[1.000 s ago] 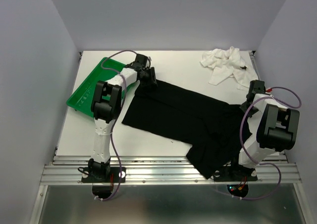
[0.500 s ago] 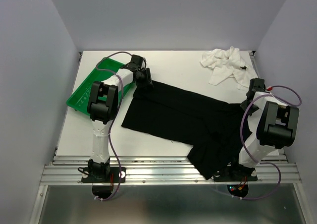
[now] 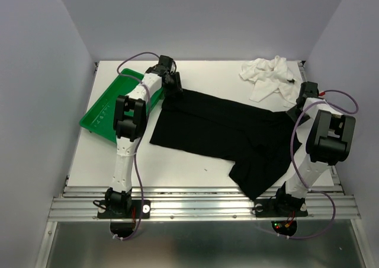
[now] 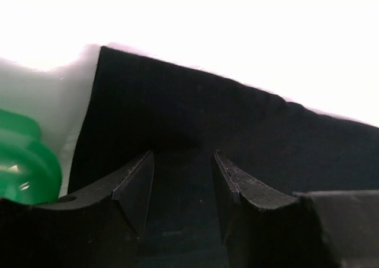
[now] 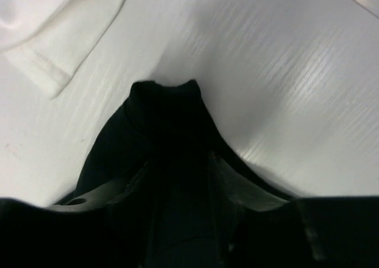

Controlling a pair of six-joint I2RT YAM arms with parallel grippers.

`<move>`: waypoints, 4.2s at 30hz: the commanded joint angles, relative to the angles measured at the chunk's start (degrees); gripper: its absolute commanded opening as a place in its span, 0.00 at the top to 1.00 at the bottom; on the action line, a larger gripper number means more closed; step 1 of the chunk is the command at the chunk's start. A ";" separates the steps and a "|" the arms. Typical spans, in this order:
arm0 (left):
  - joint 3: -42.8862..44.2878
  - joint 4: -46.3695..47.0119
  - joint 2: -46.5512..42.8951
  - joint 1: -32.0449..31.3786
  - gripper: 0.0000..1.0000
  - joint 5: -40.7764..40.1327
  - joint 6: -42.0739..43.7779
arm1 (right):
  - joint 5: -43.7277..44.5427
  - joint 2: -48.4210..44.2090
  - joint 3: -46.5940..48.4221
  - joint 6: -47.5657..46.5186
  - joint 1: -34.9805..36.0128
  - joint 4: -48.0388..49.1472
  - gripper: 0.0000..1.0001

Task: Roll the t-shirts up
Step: Fold the T-shirt at the center of the board.

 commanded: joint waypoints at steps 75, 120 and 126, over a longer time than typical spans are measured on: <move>-23.63 -1.07 -33.00 -4.41 0.44 -3.09 3.56 | -13.61 -38.92 -23.57 7.79 34.02 -12.56 0.91; -17.13 0.25 -19.03 -8.63 0.44 -1.77 2.86 | 0.35 -41.90 -37.20 15.52 25.76 -13.00 0.92; -17.22 0.34 -18.59 -8.45 0.44 -2.29 2.86 | 2.55 -46.45 -36.58 17.71 25.76 -14.93 0.99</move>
